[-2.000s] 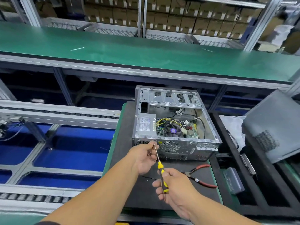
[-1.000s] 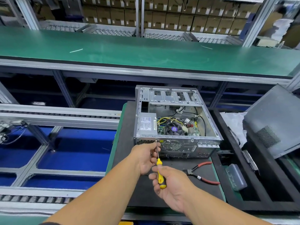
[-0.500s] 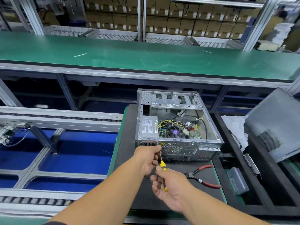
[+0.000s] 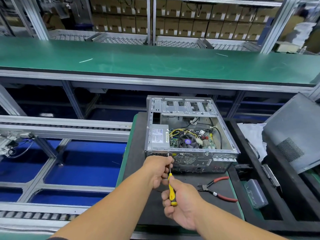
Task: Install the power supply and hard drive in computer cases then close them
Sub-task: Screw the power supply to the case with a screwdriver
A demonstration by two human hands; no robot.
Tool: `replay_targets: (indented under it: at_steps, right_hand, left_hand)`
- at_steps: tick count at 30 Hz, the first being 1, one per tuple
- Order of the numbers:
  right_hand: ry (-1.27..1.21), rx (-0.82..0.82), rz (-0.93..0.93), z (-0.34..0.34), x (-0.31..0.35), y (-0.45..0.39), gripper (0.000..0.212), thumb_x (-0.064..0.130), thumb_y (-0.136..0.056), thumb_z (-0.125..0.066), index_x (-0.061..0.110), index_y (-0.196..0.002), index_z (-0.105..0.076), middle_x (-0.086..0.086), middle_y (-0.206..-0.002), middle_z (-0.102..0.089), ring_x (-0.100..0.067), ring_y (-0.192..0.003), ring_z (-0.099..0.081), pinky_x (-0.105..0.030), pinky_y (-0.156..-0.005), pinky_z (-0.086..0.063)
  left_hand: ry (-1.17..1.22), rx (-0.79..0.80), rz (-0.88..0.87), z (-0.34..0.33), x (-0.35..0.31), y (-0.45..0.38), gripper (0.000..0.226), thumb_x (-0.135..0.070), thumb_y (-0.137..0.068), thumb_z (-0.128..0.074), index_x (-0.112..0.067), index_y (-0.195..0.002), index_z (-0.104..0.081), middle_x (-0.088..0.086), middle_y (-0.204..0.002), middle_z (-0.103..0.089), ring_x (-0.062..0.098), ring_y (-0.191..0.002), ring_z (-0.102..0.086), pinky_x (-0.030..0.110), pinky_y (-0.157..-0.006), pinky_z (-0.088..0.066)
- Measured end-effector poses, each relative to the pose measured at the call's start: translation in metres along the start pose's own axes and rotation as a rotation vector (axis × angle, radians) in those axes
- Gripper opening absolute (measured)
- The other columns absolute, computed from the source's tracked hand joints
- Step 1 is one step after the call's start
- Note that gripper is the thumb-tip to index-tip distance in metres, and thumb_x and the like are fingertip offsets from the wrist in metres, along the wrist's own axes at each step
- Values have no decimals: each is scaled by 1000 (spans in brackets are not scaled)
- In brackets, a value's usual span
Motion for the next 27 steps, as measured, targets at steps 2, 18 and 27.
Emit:
replay_targets:
  at_steps: [2,18,27]
  right_hand:
    - [0,-8,24,-1,1,1,19,33,-105,-58,15,-112,-61,-7,-65,-54,-14,-50,-38,-22,-44,-30]
    - [-42,-22,20,0,0,0,40,45,-108,-48,11,-124,-63,-4,-65,-50,-14,-49,-33,-20,-46,-21]
    - [36,-73,119,4,2,-3,28,39,-109,-47,13,-107,-55,-3,-60,-46,-14,-48,-30,-22,-48,-17]
  left_hand:
    - [14,-18,-32,-2,0,-2,11,-13,-98,-65,-5,-91,-65,3,-63,-55,10,-50,-32,20,-42,-23]
    - [159,12,96,2,0,-6,23,-24,-104,-56,-15,-90,-72,-5,-63,-47,8,-53,-28,15,-42,-29]
    - [242,-63,10,-5,7,-15,19,-18,-99,-65,-9,-83,-70,-4,-56,-47,8,-47,-31,20,-39,-24]
Point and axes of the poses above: each hand's wrist, its own y-axis away from the middle knuckle, its own z-axis out of the back of the hand, x = y × z, the point moved 3 cm from there along -y, towards the middle knuckle
